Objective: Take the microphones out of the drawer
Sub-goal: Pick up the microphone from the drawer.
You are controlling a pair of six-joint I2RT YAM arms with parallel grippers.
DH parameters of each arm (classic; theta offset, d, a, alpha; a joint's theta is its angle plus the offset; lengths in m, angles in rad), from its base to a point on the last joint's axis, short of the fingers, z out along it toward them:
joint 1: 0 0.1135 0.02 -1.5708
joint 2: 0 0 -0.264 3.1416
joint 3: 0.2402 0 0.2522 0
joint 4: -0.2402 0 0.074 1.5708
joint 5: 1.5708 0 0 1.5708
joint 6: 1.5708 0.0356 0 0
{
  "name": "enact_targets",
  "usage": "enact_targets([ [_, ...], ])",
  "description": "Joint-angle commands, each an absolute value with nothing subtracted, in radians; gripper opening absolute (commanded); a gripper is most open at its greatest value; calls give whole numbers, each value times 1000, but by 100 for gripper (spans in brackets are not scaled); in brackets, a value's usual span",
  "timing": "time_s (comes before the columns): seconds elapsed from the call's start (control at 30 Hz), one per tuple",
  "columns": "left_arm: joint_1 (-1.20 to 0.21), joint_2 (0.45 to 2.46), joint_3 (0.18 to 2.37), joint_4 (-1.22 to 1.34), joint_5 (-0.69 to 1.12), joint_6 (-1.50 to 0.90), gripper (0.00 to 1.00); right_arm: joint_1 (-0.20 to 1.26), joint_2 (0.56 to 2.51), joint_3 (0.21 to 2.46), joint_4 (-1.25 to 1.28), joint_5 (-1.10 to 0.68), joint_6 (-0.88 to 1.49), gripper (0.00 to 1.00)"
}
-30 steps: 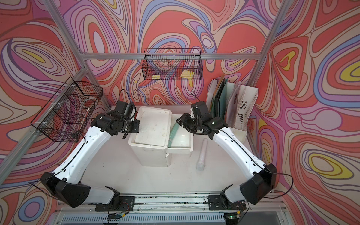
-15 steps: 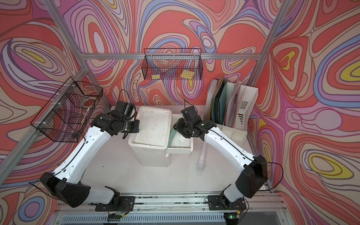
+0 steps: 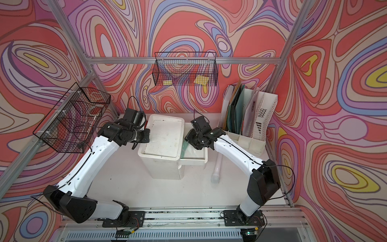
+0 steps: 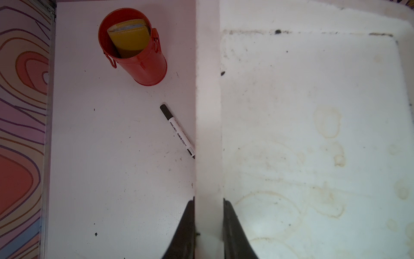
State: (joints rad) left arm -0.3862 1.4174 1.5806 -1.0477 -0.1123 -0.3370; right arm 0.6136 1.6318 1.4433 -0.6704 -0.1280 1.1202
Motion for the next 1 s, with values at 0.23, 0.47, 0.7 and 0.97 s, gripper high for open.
enact_targets([
  [0.23, -390, 1407, 1569, -1015, -67, -305, 0, 644, 1709, 1474, -692, -92, 1109, 54],
  [0.47, -390, 1407, 1568, -1017, -72, -299, 0, 662, 1744, 1505, -758, -20, 1063, 48],
  [0.7, -390, 1407, 1567, -1015, -75, -299, 0, 663, 1714, 1505, -821, 87, 1027, 42],
  [0.97, -390, 1401, 1572, -1019, -78, -301, 0, 661, 1723, 1563, -901, 161, 955, 36],
])
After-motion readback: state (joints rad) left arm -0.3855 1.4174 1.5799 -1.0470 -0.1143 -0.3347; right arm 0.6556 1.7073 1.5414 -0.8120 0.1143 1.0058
